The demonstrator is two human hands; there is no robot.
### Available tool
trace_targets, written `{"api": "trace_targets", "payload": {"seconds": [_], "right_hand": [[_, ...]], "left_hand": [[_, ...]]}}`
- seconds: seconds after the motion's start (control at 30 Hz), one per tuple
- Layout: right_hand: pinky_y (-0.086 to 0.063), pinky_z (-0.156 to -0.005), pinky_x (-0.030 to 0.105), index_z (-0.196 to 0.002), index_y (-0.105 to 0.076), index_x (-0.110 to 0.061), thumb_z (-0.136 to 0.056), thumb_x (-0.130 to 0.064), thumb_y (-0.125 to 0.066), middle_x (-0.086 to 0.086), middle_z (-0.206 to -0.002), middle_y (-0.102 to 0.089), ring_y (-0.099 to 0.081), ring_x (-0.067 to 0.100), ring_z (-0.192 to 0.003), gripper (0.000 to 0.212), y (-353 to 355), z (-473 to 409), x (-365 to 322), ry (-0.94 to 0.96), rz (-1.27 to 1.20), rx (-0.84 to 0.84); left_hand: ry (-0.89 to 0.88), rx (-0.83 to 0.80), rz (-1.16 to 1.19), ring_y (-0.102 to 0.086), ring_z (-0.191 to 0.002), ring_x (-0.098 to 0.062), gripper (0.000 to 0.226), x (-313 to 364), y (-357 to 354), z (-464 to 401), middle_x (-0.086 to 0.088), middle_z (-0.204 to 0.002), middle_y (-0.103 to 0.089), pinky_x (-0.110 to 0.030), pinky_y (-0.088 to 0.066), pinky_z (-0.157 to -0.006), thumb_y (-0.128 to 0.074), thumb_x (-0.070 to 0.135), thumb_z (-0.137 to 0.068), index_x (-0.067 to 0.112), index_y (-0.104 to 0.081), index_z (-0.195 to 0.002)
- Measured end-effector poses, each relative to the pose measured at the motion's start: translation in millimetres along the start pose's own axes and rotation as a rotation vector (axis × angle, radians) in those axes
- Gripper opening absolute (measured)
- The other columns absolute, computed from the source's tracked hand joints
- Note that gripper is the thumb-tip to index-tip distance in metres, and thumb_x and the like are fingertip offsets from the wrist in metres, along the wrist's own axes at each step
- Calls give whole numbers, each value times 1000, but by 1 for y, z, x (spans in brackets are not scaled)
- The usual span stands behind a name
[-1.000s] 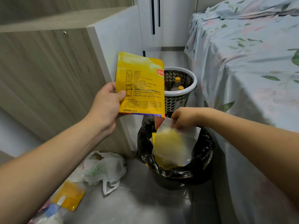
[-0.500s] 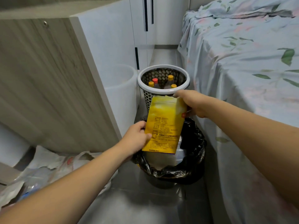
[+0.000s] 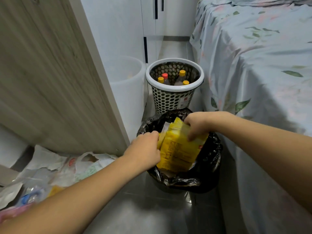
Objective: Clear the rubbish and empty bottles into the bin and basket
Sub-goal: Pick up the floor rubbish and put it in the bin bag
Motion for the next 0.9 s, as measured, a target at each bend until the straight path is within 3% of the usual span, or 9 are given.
{"api": "trace_targets", "payload": {"seconds": [0.1,0.27,0.4,0.5,0.7,0.9], "right_hand": [[-48,-81,31,-120,-57,-11,-80,-33,-71,6,-115,-62,-60,25,-106,47,-25,-10,-12,3,184,13],[-50,-78,35,-130,-44,-5,-87,-16,-55,13,-117,-58,-60,31,-105,46,-52,-21,-23,-3,187,93],[-49,-80,37,-117,-46,-9,-84,-16,-54,13,-114,-56,-57,31,-104,35,-40,-11,-27,21,124,166],[-48,-82,37,-114,-49,-11,-83,-20,-57,9,-113,-55,-55,29,-105,34,-22,3,-40,59,65,224],[-42,-101,35,-132,-47,-15,-88,-24,-55,6,-130,-53,-48,23,-122,46,7,30,-117,248,3,392],[-42,-101,36,-135,-44,-13,-89,-29,-53,8,-133,-51,-48,26,-123,50,-8,14,-230,410,53,321]], "left_hand": [[-137,68,-152,-49,-96,-19,19,-4,2,16,2,-101,-53,-33,-44,-82,-52,30,-86,24,-52,-103],[-174,-74,-108,-49,-93,-17,17,-19,-4,23,3,-95,-55,-32,-47,-78,-47,28,-89,22,-63,-88],[-197,-11,-20,-52,-88,-16,17,-26,5,28,3,-95,-52,-38,-50,-78,-46,27,-90,21,-61,-87],[-169,94,40,-53,-89,-16,13,-37,21,31,4,-96,-52,-38,-48,-79,-47,28,-91,22,-58,-93],[-78,180,13,-55,-96,-21,16,-96,44,56,-1,-103,-59,-35,-44,-79,-45,29,-95,18,-56,-101],[101,169,-29,-57,-99,-25,16,-196,50,105,-5,-105,-62,-35,-45,-80,-46,27,-95,16,-57,-99]]}}
Point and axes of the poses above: each hand's wrist, its own z-axis away from the middle knuckle, its own y-axis out of the back of the hand, x = y × z, the point moved 4 cm from there along -z, towards the middle knuckle
